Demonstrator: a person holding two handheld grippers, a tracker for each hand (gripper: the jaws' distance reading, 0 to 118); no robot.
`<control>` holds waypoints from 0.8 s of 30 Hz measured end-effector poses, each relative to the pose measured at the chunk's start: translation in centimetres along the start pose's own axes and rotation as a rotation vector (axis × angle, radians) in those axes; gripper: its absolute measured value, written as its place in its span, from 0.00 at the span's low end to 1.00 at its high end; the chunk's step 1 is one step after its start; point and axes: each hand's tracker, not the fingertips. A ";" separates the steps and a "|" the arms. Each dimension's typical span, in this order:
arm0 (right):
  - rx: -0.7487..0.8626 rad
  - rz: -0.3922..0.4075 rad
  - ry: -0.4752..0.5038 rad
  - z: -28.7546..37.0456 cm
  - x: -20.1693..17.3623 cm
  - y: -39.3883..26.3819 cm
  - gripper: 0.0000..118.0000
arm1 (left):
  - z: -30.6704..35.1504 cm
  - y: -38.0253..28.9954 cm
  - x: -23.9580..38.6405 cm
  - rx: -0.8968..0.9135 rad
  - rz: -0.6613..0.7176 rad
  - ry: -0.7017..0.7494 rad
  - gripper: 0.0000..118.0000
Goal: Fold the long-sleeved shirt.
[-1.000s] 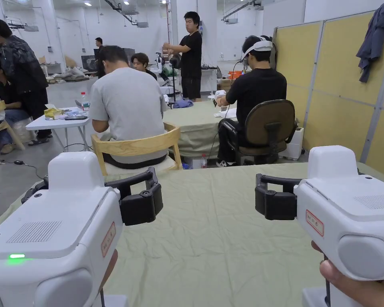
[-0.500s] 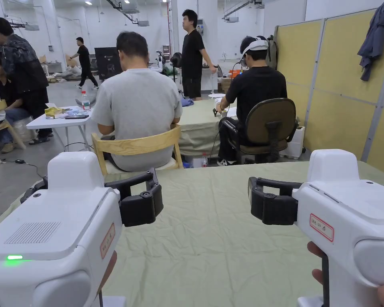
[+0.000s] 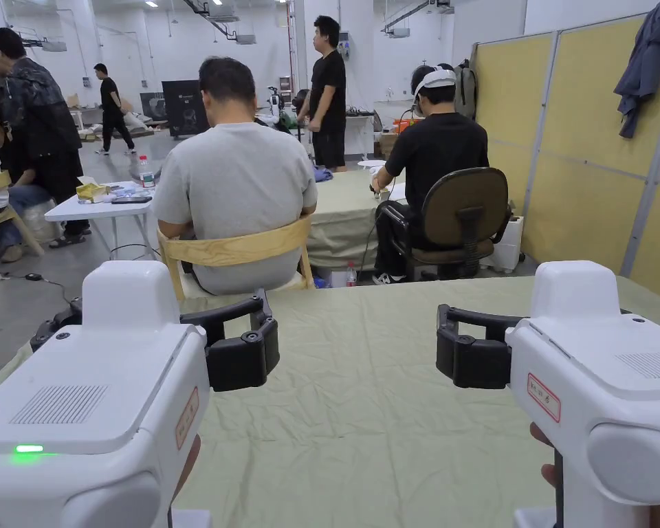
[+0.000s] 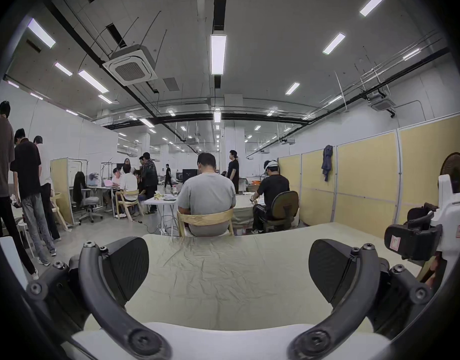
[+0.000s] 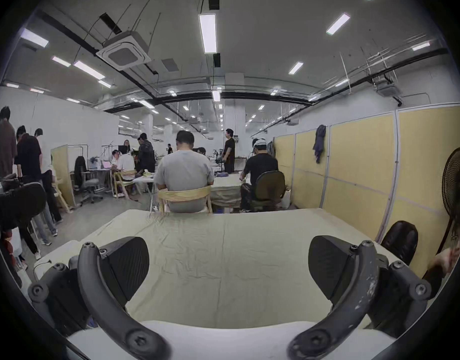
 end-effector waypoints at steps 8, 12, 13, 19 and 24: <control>0.004 0.014 -0.015 -0.2 0.0 -0.4 1.00 | 0.1 -0.3 0.1 -0.004 -0.012 0.002 1.00; 0.004 0.013 -0.011 -0.2 -0.1 -0.4 1.00 | 0.0 -0.5 0.0 -0.010 -0.001 -0.004 1.00; 0.005 0.014 -0.010 -0.2 -0.1 -0.5 1.00 | 0.0 -0.5 -0.1 -0.011 -0.001 -0.003 1.00; 0.006 0.011 0.000 -0.3 -0.1 -0.6 1.00 | 0.0 -0.5 -0.2 -0.014 0.008 -0.003 1.00; -0.002 0.019 0.009 -0.4 -0.2 -0.8 1.00 | 0.0 -0.7 -0.2 -0.015 0.003 -0.008 1.00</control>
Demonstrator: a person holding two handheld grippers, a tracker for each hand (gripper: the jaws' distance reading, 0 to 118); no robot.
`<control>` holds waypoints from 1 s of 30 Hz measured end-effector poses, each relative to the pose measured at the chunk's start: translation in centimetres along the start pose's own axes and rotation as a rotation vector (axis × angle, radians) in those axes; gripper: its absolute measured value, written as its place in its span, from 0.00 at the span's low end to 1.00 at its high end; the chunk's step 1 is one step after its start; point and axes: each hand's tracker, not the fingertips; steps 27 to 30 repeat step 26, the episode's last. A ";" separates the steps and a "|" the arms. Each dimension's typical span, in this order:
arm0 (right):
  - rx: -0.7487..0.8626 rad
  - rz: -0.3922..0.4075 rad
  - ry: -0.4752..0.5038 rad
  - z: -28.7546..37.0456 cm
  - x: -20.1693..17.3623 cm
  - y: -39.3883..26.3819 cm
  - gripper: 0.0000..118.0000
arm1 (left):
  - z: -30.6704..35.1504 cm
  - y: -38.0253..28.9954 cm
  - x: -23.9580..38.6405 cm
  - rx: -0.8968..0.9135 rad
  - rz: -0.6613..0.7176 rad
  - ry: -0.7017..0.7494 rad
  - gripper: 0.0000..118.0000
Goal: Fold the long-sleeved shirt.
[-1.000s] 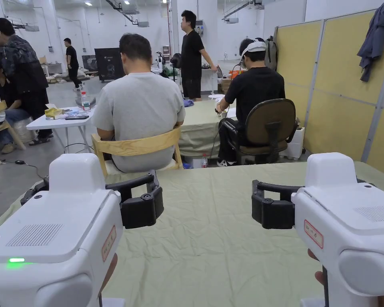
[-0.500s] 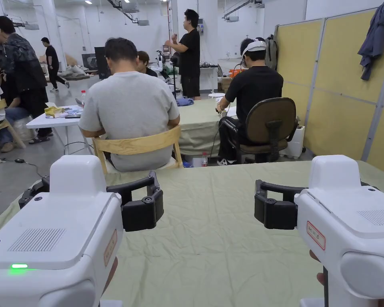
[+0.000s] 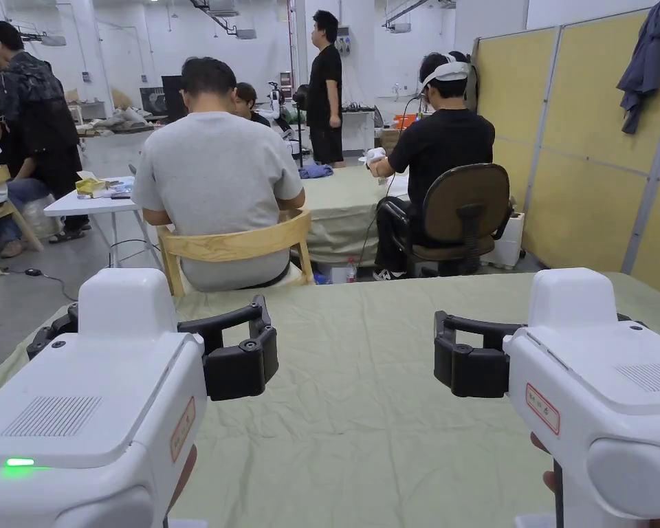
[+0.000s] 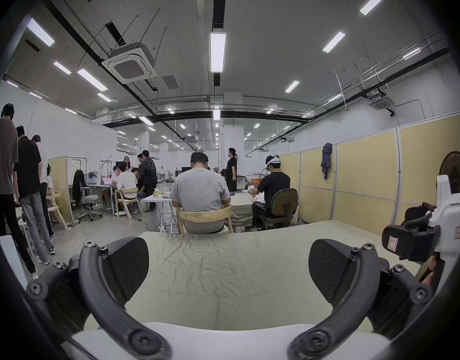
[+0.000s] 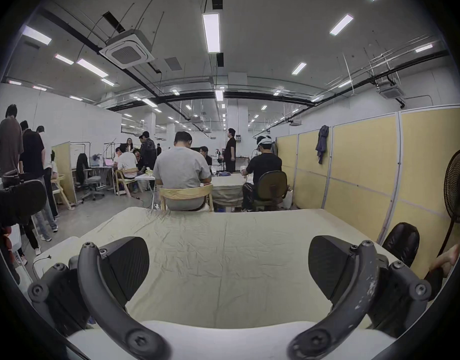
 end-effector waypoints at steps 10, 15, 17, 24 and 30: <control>0.017 0.033 -0.047 -0.2 -0.5 -0.4 1.00 | -0.3 -0.3 -0.2 -0.010 0.006 0.000 1.00; 0.032 0.024 -0.051 -0.2 -0.6 -0.2 1.00 | -0.9 -0.6 -0.5 -0.018 0.017 0.001 1.00; 0.038 0.007 -0.030 -0.4 -0.5 -0.1 1.00 | -1.0 -0.7 -0.5 -0.020 0.015 0.003 1.00; 0.030 -0.007 -0.006 -1.0 -0.3 -0.5 1.00 | -1.4 -0.9 -0.1 -0.028 0.011 -0.004 1.00; 0.040 -0.012 0.007 -1.0 -0.2 -0.8 1.00 | -1.5 -1.0 0.0 -0.031 0.011 -0.006 1.00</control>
